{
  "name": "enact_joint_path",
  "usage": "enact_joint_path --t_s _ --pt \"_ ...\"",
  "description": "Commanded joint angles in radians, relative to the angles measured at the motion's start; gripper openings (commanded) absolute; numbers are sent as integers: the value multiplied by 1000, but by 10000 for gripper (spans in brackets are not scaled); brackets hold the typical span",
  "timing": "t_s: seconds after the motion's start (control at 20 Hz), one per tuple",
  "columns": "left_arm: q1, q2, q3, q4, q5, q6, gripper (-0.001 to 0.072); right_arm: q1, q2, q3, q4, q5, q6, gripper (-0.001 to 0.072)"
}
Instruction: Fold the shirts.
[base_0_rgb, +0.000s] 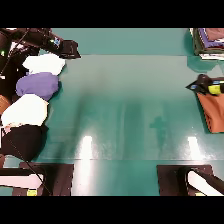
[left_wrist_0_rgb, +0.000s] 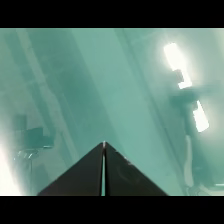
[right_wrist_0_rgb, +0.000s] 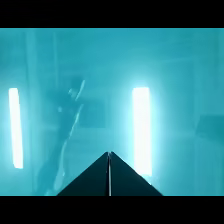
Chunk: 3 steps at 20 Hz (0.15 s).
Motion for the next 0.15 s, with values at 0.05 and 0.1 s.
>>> enact_joint_path --t_s 0.05,0.1 --pt "0 0 0 0 1 0 32 154 0 1 8 -18 -21 18" --pt "0 0 0 0 1 0 32 159 1 1 8 -17 -21 18"
